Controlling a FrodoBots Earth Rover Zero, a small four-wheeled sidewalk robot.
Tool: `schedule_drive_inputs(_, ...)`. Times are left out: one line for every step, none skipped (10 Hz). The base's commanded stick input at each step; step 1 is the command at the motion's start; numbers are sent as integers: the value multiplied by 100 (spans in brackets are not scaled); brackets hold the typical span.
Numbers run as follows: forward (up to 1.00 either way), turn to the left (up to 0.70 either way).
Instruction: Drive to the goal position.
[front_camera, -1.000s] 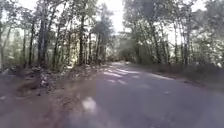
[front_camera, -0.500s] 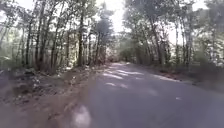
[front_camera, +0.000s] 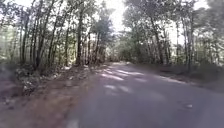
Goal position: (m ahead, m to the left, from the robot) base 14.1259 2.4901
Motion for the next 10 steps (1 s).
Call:
schedule_drive_inputs(70, -1)
schedule_drive_inputs(70, -1)
schedule_drive_inputs(70, -1)
schedule_drive_inputs(70, -1)
schedule_drive_inputs(70, -1)
schedule_drive_inputs(70, -1)
schedule_drive_inputs(70, -1)
schedule_drive_inputs(70, -1)
schedule_drive_inputs(70, -1)
schedule_drive_inputs(70, -1)
